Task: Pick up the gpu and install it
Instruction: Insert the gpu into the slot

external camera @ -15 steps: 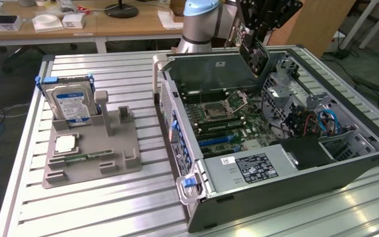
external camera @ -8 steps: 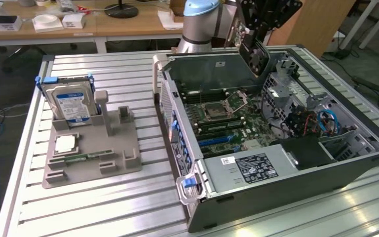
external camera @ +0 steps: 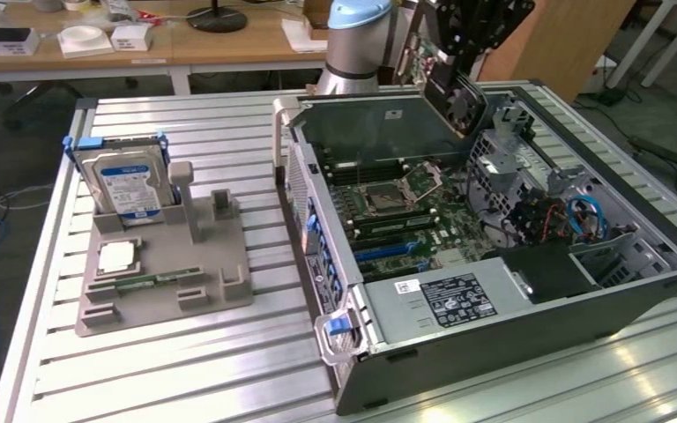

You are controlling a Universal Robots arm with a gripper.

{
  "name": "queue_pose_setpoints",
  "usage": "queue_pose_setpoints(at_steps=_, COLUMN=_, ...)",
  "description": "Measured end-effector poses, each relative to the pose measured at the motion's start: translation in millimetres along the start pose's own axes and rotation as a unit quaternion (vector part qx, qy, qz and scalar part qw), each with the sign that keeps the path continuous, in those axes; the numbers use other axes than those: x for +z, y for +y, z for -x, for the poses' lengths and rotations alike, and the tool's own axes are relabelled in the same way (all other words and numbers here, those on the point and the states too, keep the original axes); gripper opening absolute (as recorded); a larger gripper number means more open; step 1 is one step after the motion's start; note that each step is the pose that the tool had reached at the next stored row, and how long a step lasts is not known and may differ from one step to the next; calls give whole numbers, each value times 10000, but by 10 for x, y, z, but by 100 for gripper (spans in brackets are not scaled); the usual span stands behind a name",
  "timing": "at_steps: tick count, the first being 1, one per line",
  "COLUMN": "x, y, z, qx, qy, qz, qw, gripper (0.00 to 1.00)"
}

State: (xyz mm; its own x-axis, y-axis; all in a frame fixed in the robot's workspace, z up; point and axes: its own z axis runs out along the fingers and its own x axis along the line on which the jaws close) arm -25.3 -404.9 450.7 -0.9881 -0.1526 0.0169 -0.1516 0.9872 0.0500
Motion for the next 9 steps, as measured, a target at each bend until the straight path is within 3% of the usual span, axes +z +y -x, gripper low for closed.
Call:
queue_pose_setpoints(at_steps=5, x=5, y=0, z=0, qx=-457, qy=23, qz=-8, qw=9990, gripper=26)
queue_pose_setpoints(at_steps=9, x=11, y=-1, z=0, qx=-815, qy=41, qz=-14, qw=9967, gripper=26)
